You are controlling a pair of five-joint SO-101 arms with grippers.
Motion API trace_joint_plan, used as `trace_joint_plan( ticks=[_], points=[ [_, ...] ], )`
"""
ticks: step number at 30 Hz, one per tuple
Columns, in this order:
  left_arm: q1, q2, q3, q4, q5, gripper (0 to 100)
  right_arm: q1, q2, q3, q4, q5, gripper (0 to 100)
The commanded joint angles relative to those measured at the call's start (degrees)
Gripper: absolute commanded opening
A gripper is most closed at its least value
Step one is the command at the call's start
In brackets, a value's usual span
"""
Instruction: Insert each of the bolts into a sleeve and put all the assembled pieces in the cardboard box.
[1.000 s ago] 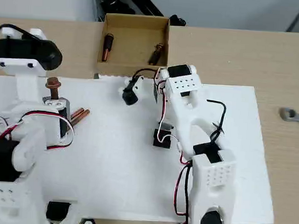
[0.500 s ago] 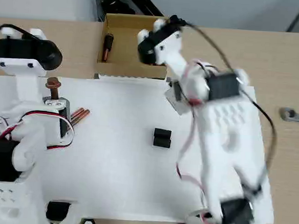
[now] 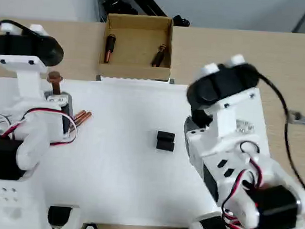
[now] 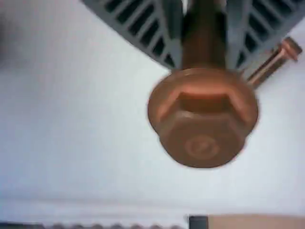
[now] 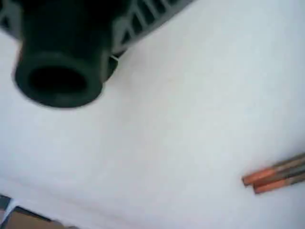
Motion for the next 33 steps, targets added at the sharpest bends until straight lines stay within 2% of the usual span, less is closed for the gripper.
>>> trace_joint_plan(
  ticks=[1,4,7,11,14,19,24,29,33],
  points=[
    [0.0,-1.0,1.6,-7.6,0.1,1,-0.8,-6.9,11.3,-9.1,-3.7,0.3],
    [0.0,-1.0,3.9,-13.6,0.1,1,-1.3,-12.8,23.2,-19.1,-4.0,0.3],
    [0.7,-0.8,4.6,-18.4,0.2,1,-5.7,-19.2,34.2,-28.9,-3.7,0.3],
    [7.0,-0.8,4.6,-21.2,0.2,1,-13.2,-26.6,47.3,-43.6,-3.5,0.3],
    [12.9,-1.0,4.6,-22.3,0.2,1,-14.2,-29.8,54.1,-53.1,-3.5,0.3],
    [20.4,-1.0,4.4,-22.6,0.2,1,-14.1,-31.2,58.4,-57.5,-3.3,0.3],
    [24.7,-1.1,4.3,-27.4,0.4,1,-14.1,-31.5,62.3,-62.6,0.4,0.3],
    [29.7,-1.1,4.3,-31.1,4.9,1,-14.1,-31.6,65.7,-67.4,0.4,0.3],
    [31.7,-1.1,4.3,-32.3,5.0,1,-14.1,-31.6,65.8,-68.0,0.4,0.3]
  ],
)
